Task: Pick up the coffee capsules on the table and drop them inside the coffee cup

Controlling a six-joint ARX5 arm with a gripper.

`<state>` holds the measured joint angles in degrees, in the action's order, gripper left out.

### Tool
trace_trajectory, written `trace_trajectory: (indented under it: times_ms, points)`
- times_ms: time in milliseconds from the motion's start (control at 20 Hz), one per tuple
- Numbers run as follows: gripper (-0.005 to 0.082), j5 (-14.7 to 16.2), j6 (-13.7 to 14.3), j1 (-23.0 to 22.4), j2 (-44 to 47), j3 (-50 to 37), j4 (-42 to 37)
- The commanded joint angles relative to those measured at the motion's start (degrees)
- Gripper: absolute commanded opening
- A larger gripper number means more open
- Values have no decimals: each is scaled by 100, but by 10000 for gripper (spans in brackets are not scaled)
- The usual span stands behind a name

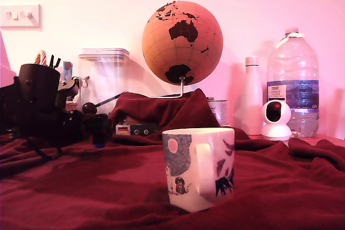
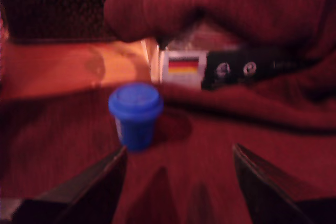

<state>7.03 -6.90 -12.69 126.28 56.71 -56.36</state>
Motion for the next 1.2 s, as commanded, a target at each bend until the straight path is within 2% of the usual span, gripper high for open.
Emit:
trace_trajectory:
  times_ms: [0, 600, 700, 900, 1150]
  points:
    - [584, 7, 114, 26, 179, 98, -39]
    - [584, -4, 179, 118, 542, 629, 376]
    - [584, -103, 177, 96, 573, 774, 651]
    - [584, -710, 81, -39, 629, 1019, 901]
    - [584, -1003, -61, -98, 649, 1099, 973]
